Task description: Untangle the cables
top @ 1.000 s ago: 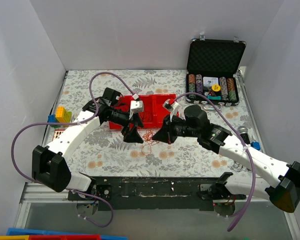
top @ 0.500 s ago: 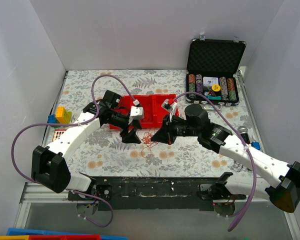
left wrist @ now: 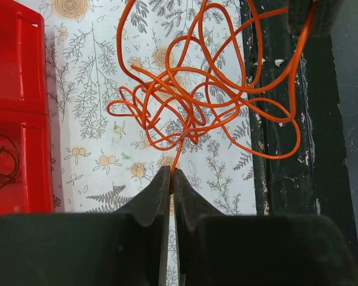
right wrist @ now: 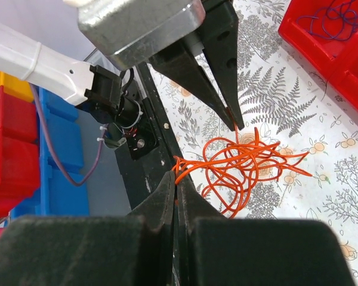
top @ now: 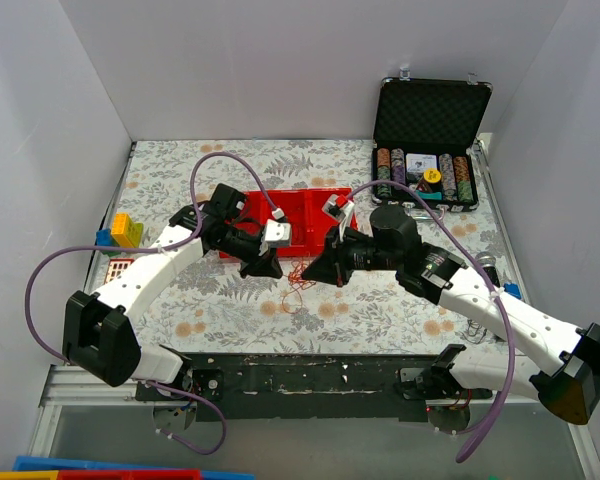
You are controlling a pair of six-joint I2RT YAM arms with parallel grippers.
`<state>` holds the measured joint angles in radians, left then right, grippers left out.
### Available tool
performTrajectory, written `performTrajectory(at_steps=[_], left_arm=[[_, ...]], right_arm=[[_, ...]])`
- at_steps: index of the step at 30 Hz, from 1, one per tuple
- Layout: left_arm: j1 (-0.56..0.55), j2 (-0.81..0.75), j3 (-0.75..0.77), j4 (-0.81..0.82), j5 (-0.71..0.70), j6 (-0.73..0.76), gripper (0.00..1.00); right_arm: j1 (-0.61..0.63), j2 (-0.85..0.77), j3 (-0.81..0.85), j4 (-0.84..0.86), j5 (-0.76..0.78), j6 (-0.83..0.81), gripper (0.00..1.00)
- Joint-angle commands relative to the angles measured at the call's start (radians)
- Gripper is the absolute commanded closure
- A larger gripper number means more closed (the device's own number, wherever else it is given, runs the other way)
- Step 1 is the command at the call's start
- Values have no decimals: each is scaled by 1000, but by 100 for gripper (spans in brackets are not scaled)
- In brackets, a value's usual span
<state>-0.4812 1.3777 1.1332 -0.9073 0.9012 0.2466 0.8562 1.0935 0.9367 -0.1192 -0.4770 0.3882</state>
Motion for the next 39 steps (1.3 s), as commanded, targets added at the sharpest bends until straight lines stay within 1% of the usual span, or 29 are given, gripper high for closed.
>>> performTrajectory(at_steps=[1,4,7,12,14,15,16,17,18,20,23,28,29,31,32,33,34,35,37,38,39], left_arm=[[-4,-17,46,-12,-8,-4,100],[-4,-19,46,-8,-30,-18,100],[-4,-23,53,-15,-51,-27,100],[-4,-26,108,-36,-81,-56,100],[-4,-29,140,-44,-71,-82,100],[-4,-34,154,-44,-64,-98,100],[-4,-34,171,-48,-61,-110,100],[-4,-35,198,-57,-55,-118,100],[-4,-35,215,-64,-48,-131,100],[-4,-37,250,-64,-45,-162,100],[-2,-49,301,-67,-51,-187,100],[-2,-78,358,-38,-62,-239,100],[-2,-83,368,-33,-62,-274,100],[-2,-91,393,-19,-64,-297,100],[-2,-92,404,-19,-62,-299,100],[-2,-98,411,-18,-61,-299,100],[-2,-101,416,-13,-61,-303,100],[0,-108,416,-2,-62,-309,100],[0,-111,418,7,-64,-319,100],[-2,-114,415,16,-65,-325,100],[-2,-114,416,19,-65,-331,100]], right_arm=[[-20,-20,2,-23,28,-32,99],[-46,-52,-70,-25,40,-31,99],[-66,-92,-145,-46,90,-31,99],[-92,-152,-297,-28,132,6,98],[-100,-161,-346,-17,149,21,96],[-103,-164,-364,-14,164,27,93],[-105,-165,-383,-11,179,32,88],[-106,-162,-398,-14,198,37,85],[-111,-159,-410,-22,222,38,84],[-117,-147,-430,-42,274,49,84],[-120,-113,-446,-74,353,70,94],[-121,-95,-493,-39,348,104,93],[-120,-98,-501,-25,345,106,94],[-120,-103,-512,-19,365,116,99],[-121,-106,-510,-16,365,117,98],[-120,-112,-501,-14,356,110,93],[-120,-125,-495,-2,345,107,82],[-120,-141,-490,31,331,107,68],[-120,-178,-480,93,305,104,47],[-120,-197,-474,108,298,103,41],[-120,-211,-469,162,288,104,36]])
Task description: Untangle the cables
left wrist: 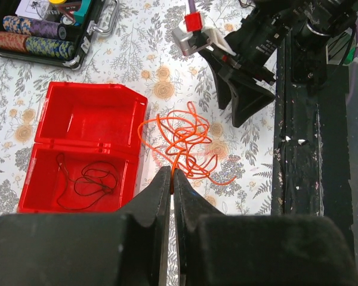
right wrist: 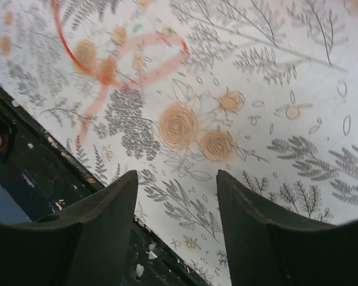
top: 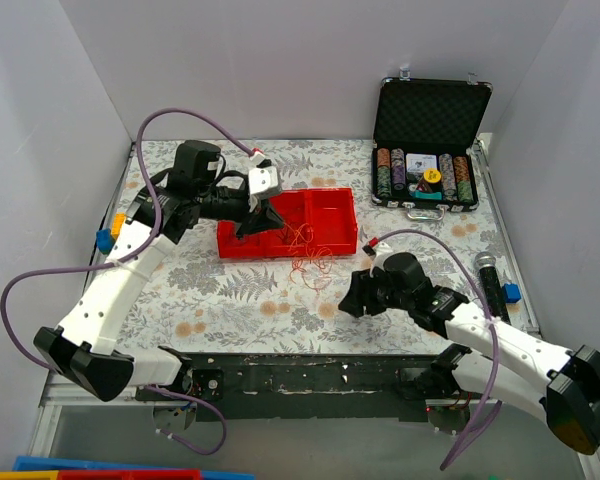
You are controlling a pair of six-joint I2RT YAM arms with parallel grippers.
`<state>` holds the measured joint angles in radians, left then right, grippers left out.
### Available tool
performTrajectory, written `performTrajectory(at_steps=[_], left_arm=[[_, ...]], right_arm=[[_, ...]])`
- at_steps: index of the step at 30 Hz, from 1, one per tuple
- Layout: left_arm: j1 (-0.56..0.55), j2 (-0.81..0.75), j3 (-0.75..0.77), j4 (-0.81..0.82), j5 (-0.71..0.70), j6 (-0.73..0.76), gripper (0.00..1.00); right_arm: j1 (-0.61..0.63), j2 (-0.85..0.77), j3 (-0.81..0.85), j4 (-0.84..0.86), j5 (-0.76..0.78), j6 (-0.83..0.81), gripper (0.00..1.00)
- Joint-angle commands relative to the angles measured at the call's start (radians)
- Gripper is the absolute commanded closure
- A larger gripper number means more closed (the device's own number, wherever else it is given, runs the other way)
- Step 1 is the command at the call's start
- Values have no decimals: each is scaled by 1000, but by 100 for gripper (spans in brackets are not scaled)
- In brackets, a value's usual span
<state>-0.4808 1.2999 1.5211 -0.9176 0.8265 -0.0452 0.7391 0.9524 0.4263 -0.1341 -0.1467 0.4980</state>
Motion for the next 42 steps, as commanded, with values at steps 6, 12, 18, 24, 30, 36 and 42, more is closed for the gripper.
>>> performTrajectory(at_steps=[6,12,18,24,30,36,42], left_arm=[[-2,-40,33,43,22,-54,100],[-2,-37,42,45,33,-64,100],[-2,-34,57,34,43,-59,100],[-2,-34,82,29,46,-61,100],[-2,-31,99,29,56,-70,100],[-2,-28,126,33,66,-84,100],[-2,-31,140,39,60,-87,100]], right_arm=[[0,-136,39,384,-132,-10,17],[2,-106,61,493,-159,-7,14],[2,-18,126,527,-172,-29,13],[2,48,140,550,-168,-49,12],[2,83,123,614,-122,-52,12],[2,134,101,701,-146,-24,33],[2,160,106,723,-146,2,87]])
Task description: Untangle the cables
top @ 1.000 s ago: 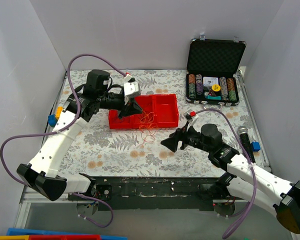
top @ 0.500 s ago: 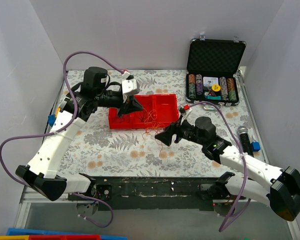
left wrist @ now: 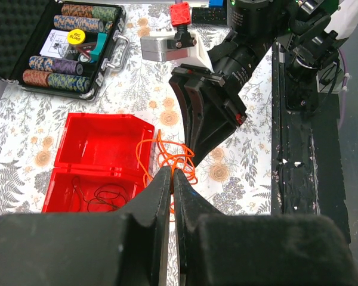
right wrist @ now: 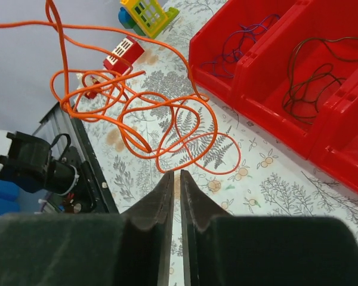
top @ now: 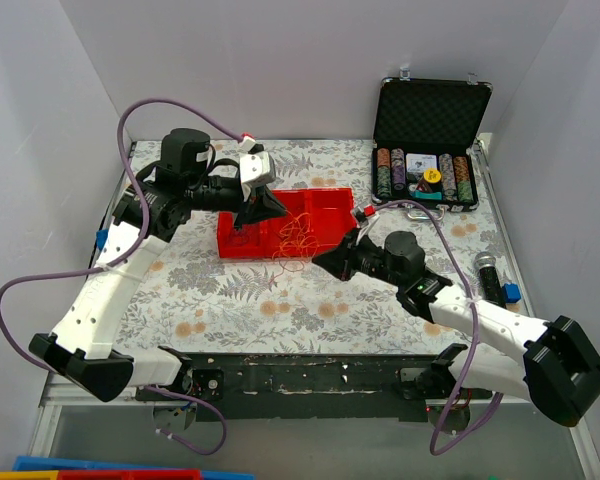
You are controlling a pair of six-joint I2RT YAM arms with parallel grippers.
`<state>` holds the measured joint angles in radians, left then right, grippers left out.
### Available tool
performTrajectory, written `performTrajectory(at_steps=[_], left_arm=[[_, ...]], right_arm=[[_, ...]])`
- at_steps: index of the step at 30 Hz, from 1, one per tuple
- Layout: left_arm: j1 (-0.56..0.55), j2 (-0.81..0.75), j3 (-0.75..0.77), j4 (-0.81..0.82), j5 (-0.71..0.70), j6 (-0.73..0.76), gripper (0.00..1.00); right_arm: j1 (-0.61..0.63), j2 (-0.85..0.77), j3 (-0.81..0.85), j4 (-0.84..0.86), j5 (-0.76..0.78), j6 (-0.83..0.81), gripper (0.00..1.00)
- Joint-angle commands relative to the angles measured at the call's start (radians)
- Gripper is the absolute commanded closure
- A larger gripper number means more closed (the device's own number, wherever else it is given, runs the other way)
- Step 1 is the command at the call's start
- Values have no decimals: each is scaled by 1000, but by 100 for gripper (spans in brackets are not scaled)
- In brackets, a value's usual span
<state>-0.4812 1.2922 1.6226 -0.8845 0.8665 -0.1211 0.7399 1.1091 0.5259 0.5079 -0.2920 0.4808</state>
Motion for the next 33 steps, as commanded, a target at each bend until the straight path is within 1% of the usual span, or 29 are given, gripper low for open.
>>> performTrajectory(at_steps=[1,2,3,6,7,11,14,18,24,28,33], left_arm=[[-2,-27,39,7,19,-12,100],[-2,-30,39,10,19,-12,100],[-3,-31,40,15,16,-12,100],[-2,-33,43,21,16,-14,100],[-3,-33,46,24,17,-14,100],[-3,-24,78,25,22,-22,100],[-4,-11,115,28,32,-40,100],[-5,-1,143,32,45,-61,100],[-11,1,161,29,37,-64,100],[-14,-2,166,21,23,-52,100],[-16,-2,168,19,23,-52,100]], right_arm=[[1,3,3,75,-6,16,77],[1,-2,-7,81,-18,15,58],[3,-8,-23,98,-30,13,46],[12,-35,-91,155,-21,19,22],[22,-43,-113,168,-3,12,17],[75,-58,-194,239,137,-47,14],[84,-35,-228,313,157,-64,13],[99,30,-189,372,168,-87,13],[122,150,-80,448,191,-119,11],[133,150,-52,481,237,-137,11],[134,159,-49,552,238,-130,10]])
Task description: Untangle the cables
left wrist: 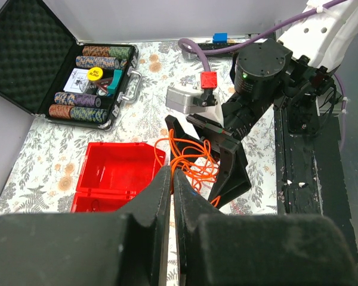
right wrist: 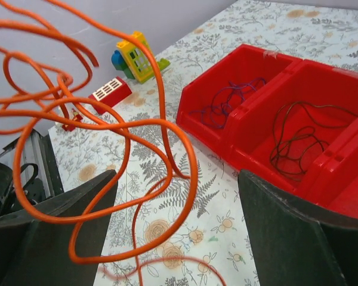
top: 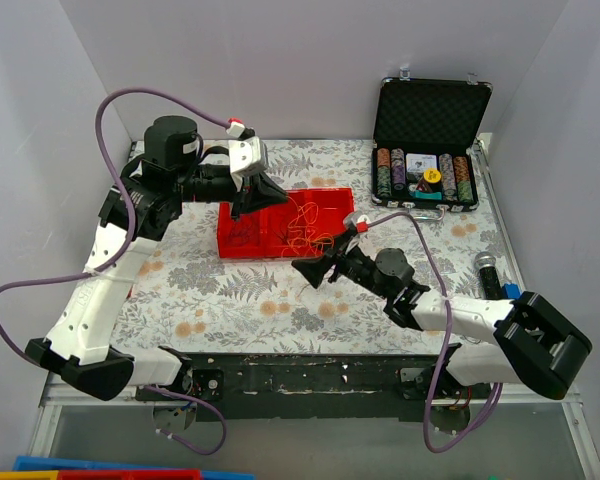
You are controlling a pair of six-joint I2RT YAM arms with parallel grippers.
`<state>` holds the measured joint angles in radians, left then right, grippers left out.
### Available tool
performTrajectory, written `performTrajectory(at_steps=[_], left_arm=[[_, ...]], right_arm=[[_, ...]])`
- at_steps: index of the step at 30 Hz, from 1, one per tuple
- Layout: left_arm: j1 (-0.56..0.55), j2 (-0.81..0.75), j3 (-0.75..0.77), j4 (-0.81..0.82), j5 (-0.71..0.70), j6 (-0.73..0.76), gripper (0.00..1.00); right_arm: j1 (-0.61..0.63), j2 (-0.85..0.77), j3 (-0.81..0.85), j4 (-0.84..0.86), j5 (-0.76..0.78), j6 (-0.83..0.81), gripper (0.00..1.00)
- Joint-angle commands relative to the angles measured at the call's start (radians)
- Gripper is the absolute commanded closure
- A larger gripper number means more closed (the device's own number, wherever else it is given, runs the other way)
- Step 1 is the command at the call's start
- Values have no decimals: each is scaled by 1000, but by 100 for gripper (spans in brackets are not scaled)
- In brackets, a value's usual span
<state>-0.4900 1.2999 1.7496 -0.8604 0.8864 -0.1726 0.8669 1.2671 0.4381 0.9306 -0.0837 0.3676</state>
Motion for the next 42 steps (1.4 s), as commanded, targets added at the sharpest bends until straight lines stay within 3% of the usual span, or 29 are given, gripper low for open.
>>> performTrajectory(at_steps=[1,4,6,11,15,19,26,32,42], left_arm=[[-9,-8,47,-8,5,-4,100],[-12,-4,65,-6,6,-18,100],[-15,-2,83,-5,6,-22,100],[-16,2,125,17,-10,-45,100],[-16,-24,100,98,-50,-85,100],[-16,-80,24,263,-153,-152,100],[-16,-142,-56,650,-464,-235,100],[-16,-105,40,822,-622,-245,100],[-16,-53,151,1026,-731,-147,100]], right_arm=[[7,14,39,157,30,-10,10],[7,57,45,215,22,13,12],[7,87,60,223,7,22,22],[7,153,90,229,-51,60,61],[7,152,68,206,-67,88,98],[9,106,21,145,-41,91,99],[7,22,-99,-35,53,125,99],[7,-55,-191,-235,200,162,99],[9,-155,-176,-666,432,273,99]])
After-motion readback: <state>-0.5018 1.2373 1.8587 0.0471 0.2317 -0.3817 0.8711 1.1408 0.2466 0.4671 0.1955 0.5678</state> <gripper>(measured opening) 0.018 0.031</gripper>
